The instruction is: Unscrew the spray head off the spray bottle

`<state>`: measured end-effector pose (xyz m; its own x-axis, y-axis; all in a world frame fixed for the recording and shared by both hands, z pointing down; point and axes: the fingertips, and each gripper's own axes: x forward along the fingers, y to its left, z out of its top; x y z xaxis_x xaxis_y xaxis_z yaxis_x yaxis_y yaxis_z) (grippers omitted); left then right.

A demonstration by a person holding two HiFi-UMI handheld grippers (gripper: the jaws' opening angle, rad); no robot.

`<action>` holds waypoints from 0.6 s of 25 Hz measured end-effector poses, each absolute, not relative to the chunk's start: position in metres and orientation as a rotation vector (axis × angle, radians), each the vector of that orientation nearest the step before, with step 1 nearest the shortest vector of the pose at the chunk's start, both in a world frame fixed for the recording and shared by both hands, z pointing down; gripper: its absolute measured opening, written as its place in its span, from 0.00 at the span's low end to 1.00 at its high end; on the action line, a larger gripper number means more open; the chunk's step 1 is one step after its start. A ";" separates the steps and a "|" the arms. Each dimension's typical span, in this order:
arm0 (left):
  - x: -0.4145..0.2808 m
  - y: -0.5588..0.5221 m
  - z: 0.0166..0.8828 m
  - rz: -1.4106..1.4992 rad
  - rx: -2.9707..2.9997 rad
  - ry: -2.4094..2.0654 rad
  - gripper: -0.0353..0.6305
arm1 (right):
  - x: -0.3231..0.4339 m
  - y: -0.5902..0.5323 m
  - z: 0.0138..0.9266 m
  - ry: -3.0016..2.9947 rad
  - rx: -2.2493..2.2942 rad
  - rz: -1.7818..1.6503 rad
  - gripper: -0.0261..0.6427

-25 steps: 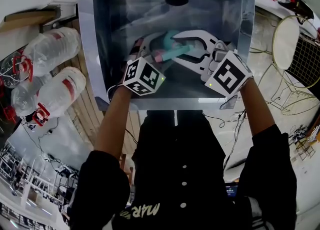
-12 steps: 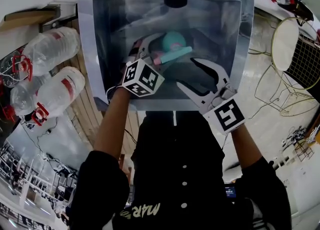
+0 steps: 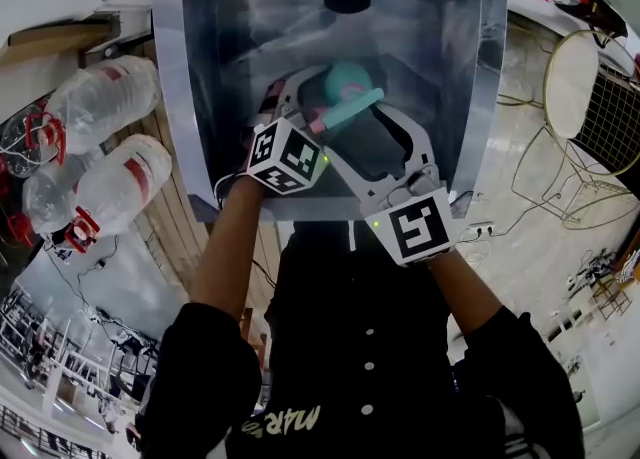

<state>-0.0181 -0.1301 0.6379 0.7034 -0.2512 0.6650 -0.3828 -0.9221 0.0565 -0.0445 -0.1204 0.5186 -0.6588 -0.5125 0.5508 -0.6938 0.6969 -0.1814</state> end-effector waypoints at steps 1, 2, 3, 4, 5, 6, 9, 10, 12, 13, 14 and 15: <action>-0.018 -0.130 0.638 1.030 2.719 -0.512 0.60 | -0.045 -0.122 0.519 -2.437 0.945 0.520 0.52; -0.019 -0.129 0.639 1.043 2.717 -0.509 0.59 | -0.045 -0.124 0.519 -2.435 0.958 0.517 0.54; -0.019 -0.127 0.641 1.054 2.714 -0.506 0.60 | -0.046 -0.125 0.520 -2.437 0.967 0.518 0.55; -0.019 -0.126 0.642 1.060 2.709 -0.504 0.60 | -0.047 -0.127 0.519 -2.442 0.972 0.521 0.56; -0.020 -0.126 0.642 1.061 2.704 -0.505 0.59 | -0.048 -0.128 0.519 -2.446 0.973 0.522 0.56; -0.020 -0.126 0.642 1.062 2.700 -0.507 0.60 | -0.048 -0.130 0.519 -2.449 0.974 0.520 0.56; -0.019 -0.126 0.642 1.065 2.698 -0.504 0.60 | -0.050 -0.135 0.518 -2.459 0.981 0.507 0.57; -0.019 -0.126 0.642 1.066 2.699 -0.502 0.60 | -0.051 -0.137 0.519 -2.462 0.982 0.500 0.57; -0.018 -0.126 0.641 1.061 2.700 -0.503 0.60 | -0.051 -0.141 0.520 -2.465 0.983 0.469 0.56; -0.018 -0.127 0.640 1.053 2.700 -0.507 0.60 | -0.050 -0.142 0.521 -2.465 0.983 0.442 0.54; -0.018 -0.128 0.638 1.045 2.699 -0.511 0.60 | -0.049 -0.144 0.521 -2.461 0.982 0.410 0.50; -0.018 -0.129 0.638 1.039 2.698 -0.514 0.60 | -0.047 -0.146 0.522 -2.453 0.983 0.377 0.44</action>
<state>-0.0180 -0.1288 0.6378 0.6915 -0.2463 0.6791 -0.3907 -0.9182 0.0648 -0.0473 -0.1463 0.5217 -0.6342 -0.5756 0.5162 -0.7040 0.7060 -0.0777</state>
